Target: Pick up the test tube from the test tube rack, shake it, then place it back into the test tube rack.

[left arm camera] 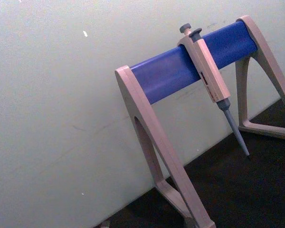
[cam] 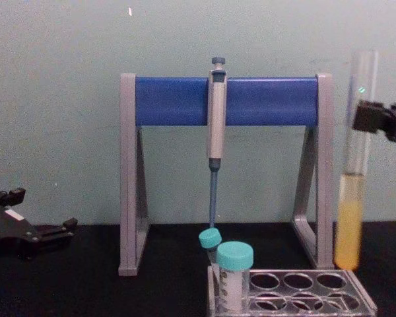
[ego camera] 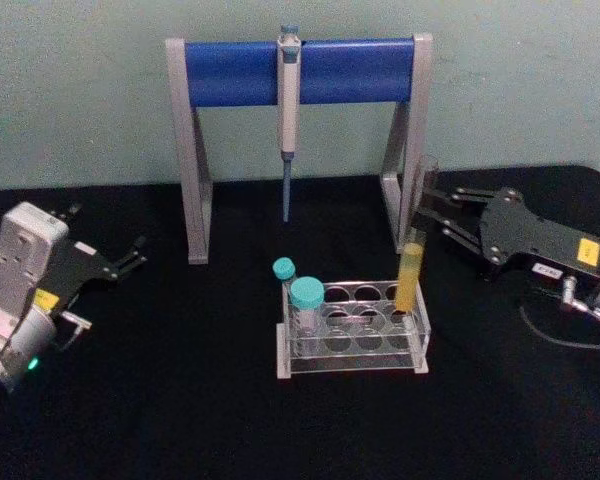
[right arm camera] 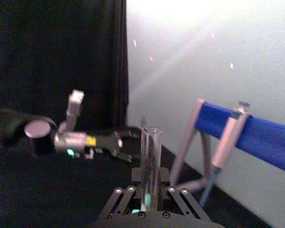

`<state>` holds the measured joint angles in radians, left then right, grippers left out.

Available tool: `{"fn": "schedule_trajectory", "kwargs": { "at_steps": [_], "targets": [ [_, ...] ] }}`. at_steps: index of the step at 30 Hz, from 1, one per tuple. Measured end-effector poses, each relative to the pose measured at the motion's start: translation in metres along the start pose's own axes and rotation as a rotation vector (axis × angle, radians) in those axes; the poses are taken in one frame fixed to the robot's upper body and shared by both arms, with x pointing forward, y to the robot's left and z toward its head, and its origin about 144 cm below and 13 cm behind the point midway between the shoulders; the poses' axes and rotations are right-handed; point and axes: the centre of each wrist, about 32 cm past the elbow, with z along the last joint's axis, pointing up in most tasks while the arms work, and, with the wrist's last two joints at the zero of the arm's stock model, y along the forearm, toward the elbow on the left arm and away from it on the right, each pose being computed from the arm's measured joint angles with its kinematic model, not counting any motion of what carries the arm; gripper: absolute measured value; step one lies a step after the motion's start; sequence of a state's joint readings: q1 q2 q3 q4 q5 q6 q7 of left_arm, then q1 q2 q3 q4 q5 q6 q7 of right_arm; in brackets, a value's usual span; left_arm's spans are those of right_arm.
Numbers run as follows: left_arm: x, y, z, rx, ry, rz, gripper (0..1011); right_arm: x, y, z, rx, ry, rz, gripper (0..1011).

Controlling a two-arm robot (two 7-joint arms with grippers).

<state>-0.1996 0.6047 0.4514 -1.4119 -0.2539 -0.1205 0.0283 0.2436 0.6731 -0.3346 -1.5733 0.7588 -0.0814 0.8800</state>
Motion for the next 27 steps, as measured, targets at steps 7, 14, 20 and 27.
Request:
{"fn": "schedule_trajectory", "kwargs": {
  "at_steps": [7,14,20,27],
  "targets": [
    [0.000,0.000,0.000,0.000,0.000,0.000,1001,0.001,-0.015,0.007,-0.086,-0.138,-0.094,223],
    [0.000,0.000,0.000,0.000,0.000,0.000,1002,0.002,-0.009,0.006,-0.117,-0.260,-0.199,223],
    [0.000,0.000,0.000,0.000,0.000,0.000,1001,0.002,0.007,0.001,-0.102,-0.295,-0.267,223],
    [0.000,0.000,0.000,0.000,0.000,0.000,1001,-0.002,0.028,-0.008,-0.031,-0.241,-0.311,223]
  ]
}}
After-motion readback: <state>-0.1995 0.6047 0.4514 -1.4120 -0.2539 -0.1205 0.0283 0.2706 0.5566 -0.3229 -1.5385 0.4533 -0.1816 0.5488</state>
